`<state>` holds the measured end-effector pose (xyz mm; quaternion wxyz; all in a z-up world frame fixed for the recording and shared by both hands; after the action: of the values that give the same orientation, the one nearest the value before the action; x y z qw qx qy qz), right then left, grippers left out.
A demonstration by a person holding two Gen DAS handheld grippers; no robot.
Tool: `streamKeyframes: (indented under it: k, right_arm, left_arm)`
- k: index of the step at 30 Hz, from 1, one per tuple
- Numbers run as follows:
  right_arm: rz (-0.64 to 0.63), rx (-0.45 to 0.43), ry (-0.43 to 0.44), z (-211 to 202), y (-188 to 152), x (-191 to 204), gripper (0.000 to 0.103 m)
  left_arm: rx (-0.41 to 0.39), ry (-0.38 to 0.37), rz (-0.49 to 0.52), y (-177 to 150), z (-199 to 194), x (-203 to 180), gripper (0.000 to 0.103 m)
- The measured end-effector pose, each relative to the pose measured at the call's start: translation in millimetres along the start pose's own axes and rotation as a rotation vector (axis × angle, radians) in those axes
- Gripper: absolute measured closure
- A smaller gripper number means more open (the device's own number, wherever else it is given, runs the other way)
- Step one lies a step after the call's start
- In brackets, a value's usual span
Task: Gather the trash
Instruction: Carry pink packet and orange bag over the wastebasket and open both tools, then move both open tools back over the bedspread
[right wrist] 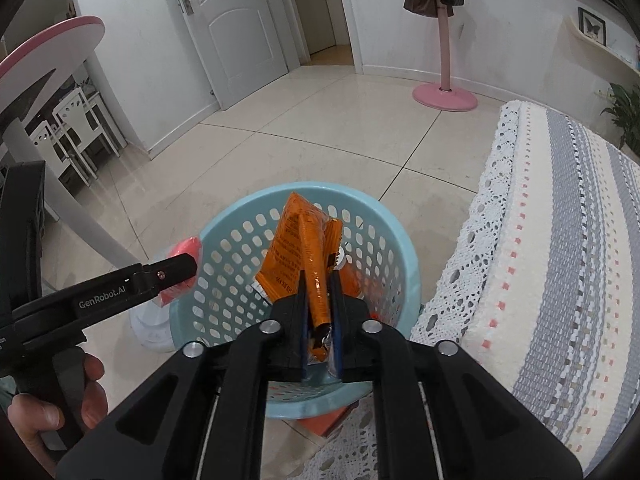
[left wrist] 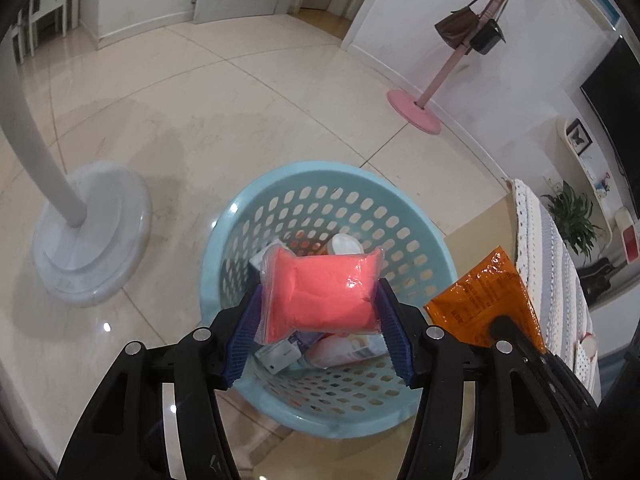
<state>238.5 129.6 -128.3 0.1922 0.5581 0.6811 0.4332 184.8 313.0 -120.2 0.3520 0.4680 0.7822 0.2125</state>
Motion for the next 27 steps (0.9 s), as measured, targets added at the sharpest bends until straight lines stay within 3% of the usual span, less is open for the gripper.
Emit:
streamKeyframes:
  k: [3,6,19,23,27]
  right_arm:
    - [0.016,0.009,0.004,1,-1,-3,0.082]
    - [0.018,0.0,0.002,-2,-1,-4,0.059]
    - [0.05,-0.034,-0.011,-12,2,-14,0.059]
    - [0.118,-0.032,0.003,-24,8,-27,0.059]
    - [0.087,-0.097,-0.053,-57,27,-46,0.059]
  left_arm:
    - [0.0,0.0,-0.014,0,-2,1,0.042]
    - [0.001,-0.009,-0.022,0,-3,1,0.039]
    - [-0.034,-0.026,-0.041,5,-17,-7,0.039]
    - [-0.062,-0.065,-0.056,13,-26,-19,0.039]
    - [-0.091,-0.115,-0.066,16,-38,-40,0.039]
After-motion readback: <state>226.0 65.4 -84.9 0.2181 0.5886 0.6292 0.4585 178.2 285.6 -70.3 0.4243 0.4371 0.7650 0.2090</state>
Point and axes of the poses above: each gripper's, at about its wrist camera, not at the fingertips, and z roughly the way its jaws point, x to its left, y to its top, the point moved 4 cm from there along z, roughly the way its jaws point, and after that the axes turned 15 degrees about -x, right-handed, at the moved point
